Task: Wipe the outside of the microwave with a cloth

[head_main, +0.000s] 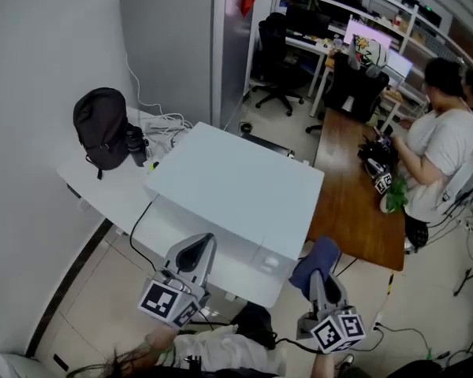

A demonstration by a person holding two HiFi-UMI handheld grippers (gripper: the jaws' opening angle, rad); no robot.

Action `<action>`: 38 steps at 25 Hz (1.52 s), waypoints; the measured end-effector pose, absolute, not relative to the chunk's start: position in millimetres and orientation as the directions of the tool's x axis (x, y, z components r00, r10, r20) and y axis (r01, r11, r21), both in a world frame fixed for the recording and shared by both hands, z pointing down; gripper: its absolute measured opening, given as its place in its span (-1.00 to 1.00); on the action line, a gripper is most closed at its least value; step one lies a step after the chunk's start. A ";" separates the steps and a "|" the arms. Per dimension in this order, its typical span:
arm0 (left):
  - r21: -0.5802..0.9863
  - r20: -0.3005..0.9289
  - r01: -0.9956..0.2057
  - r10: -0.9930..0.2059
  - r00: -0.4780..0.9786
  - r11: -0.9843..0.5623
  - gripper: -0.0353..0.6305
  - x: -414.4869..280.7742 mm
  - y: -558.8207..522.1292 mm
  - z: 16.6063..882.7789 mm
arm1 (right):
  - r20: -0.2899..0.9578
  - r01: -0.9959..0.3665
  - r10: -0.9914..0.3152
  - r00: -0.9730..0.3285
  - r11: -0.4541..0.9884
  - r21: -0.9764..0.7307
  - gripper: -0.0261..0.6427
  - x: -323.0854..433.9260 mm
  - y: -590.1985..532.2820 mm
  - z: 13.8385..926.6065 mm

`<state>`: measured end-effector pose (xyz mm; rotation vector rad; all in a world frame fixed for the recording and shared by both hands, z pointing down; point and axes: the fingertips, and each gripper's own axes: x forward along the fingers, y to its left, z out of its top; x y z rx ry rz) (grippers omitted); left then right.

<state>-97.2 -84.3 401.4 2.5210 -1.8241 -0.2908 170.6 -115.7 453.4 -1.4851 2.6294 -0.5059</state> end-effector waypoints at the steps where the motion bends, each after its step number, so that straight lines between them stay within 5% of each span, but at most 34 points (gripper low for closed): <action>1: 0.116 -0.135 -0.923 -0.927 0.350 -0.366 -0.94 -104.4 -70.2 410.3 | 0.083 -0.840 -0.866 -0.494 0.450 -0.304 -0.70 158.7 -96.6 451.9; 16: 0.260 -0.053 -0.743 -0.777 0.627 -0.617 -0.94 -164.1 143.2 447.4 | 0.134 -0.947 -0.962 -0.237 0.198 -0.254 -0.70 29.5 188.3 429.2; 38: 0.218 0.055 -0.732 -0.741 0.669 -0.645 -0.94 -206.7 337.4 473.8 | 0.246 -0.919 -0.904 -0.349 0.278 -0.279 -0.71 -102.2 347.7 494.0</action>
